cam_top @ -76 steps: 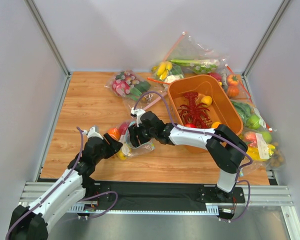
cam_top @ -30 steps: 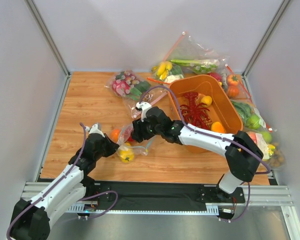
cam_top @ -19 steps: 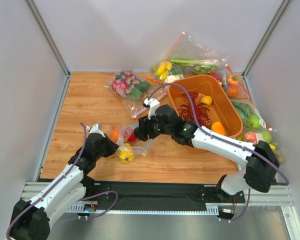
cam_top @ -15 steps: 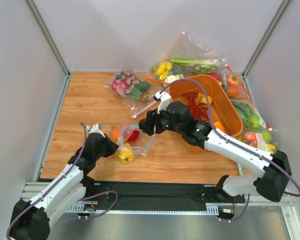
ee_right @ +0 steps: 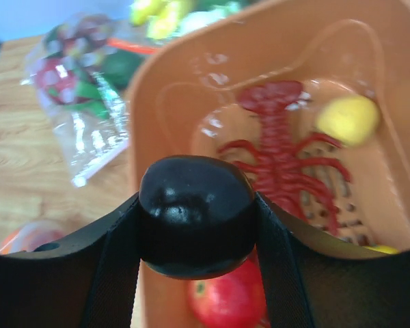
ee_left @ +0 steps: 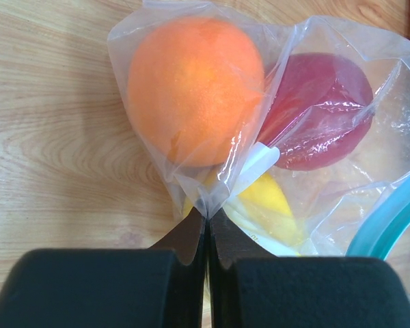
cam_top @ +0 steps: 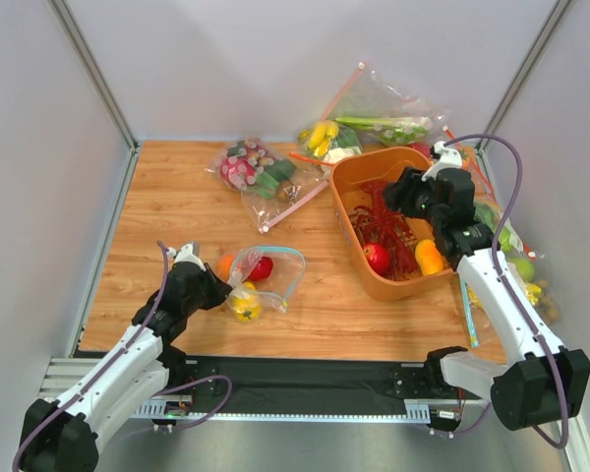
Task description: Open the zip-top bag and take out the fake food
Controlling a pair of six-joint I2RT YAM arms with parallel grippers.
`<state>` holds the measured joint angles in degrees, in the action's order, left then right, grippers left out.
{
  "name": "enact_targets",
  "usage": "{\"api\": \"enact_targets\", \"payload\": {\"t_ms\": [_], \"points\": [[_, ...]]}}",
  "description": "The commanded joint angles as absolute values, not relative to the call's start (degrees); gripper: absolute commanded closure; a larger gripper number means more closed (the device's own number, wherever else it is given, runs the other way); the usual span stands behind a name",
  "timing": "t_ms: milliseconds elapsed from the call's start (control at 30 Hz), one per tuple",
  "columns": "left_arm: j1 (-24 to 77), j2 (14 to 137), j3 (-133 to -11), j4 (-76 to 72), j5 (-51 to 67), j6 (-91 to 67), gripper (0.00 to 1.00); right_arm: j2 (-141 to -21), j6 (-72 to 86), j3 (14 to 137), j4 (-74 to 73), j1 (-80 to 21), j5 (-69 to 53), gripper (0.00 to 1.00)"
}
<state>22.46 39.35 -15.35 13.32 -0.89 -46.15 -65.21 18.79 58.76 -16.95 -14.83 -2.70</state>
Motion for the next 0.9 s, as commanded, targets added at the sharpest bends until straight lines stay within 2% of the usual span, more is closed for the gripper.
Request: {"api": "enact_targets", "payload": {"t_ms": [0, 200, 267, 300, 333, 367, 433, 467, 500, 633, 867], "points": [[22.1, 39.0, -17.4, 14.3, -0.6, -44.8, 1.00, -64.8, 18.2, 57.4, -18.3, -9.8, -7.4, 1.00], [22.1, 38.9, -17.6, 14.6, -0.6, -44.6, 1.00, -65.4, 17.4, 56.5, -19.8, -7.7, -6.2, 1.00], [22.1, 39.0, -17.7, 14.6, -0.4, -44.6, 1.00, -65.7, 17.6, 56.6, -20.4, -7.6, -5.2, 0.96], [22.1, 39.0, -17.7, 14.6, -0.4, -44.4, 1.00, -65.7, 17.7, 56.6, -20.9, -7.6, -4.8, 0.87], [22.1, 39.0, -17.8, 14.6, -0.4, -44.3, 1.00, -65.7, 17.7, 56.7, -21.1, -7.6, -4.1, 0.69], [22.1, 39.0, -17.8, 14.6, -0.4, -44.4, 1.00, -65.5, 17.7, 56.5, -21.2, -7.6, -3.9, 0.47], [22.1, 39.0, -17.8, 14.7, -0.4, -44.3, 1.00, -65.2, 17.3, 56.6, -21.5, -7.6, -3.1, 0.32], [22.1, 39.1, -17.8, 14.7, -0.4, -44.2, 1.00, -65.0, 17.0, 56.5, -21.7, -7.6, -2.8, 0.13], [22.1, 39.1, -17.7, 14.6, -0.4, -44.3, 1.00, -65.0, 16.7, 56.7, -22.1, -7.6, -2.2, 0.07], [22.1, 39.1, -17.6, 14.5, -0.3, -44.2, 1.00, -64.1, 15.3, 57.2, -23.4, -7.6, -1.1, 0.03], [22.1, 39.2, -17.3, 13.9, -0.3, -43.9, 1.00, -59.1, 16.7, 57.7, -22.3, -8.6, -6.9, 0.09]]}}
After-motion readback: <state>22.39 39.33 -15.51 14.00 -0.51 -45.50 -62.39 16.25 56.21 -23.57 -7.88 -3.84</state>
